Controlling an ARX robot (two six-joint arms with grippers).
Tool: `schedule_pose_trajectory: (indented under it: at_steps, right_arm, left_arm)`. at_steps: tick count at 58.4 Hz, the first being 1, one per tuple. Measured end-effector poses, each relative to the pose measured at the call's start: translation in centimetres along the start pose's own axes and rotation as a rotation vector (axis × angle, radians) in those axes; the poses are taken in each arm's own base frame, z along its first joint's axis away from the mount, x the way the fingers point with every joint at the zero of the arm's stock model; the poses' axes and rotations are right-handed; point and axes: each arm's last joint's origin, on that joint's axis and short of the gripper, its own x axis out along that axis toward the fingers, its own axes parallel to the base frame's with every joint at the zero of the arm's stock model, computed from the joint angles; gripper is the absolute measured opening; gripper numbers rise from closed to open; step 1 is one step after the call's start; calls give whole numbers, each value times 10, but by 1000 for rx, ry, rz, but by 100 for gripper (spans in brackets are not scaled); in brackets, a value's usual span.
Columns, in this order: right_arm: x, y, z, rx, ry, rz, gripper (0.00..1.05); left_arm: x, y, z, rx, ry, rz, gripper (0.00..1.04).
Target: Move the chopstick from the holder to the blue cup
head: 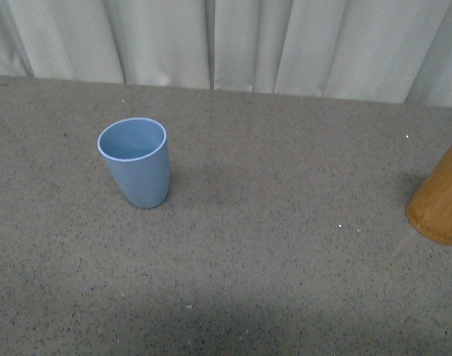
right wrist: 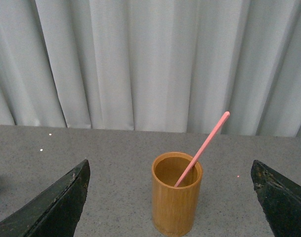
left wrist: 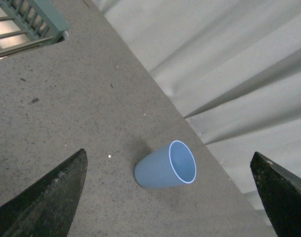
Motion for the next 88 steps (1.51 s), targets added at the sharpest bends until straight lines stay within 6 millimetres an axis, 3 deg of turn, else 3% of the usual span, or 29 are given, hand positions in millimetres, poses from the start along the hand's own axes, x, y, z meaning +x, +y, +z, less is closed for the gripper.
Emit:
schedule_pose_trajectory:
  at_steps: [9, 19, 40, 52, 66, 88]
  right_arm:
    - [0, 0, 0, 0, 0, 0, 95]
    - [0, 0, 0, 0, 0, 0, 95]
    - [0, 0, 0, 0, 0, 0, 95]
    - [0, 0, 0, 0, 0, 0, 95]
    - [0, 0, 0, 0, 0, 0, 95]
    - [0, 0, 0, 0, 0, 0, 95]
  left_arm:
    - [24, -8, 4, -8, 8, 8, 98]
    - [64, -20, 5, 24, 38, 30, 98]
    - [127, -19, -6, 145, 172, 146, 98]
    - [152, -35, -12, 185, 233, 164, 98]
    - [186, -56, -38, 228, 295, 164, 98]
    - [213, -52, -59, 255, 347, 272, 98]
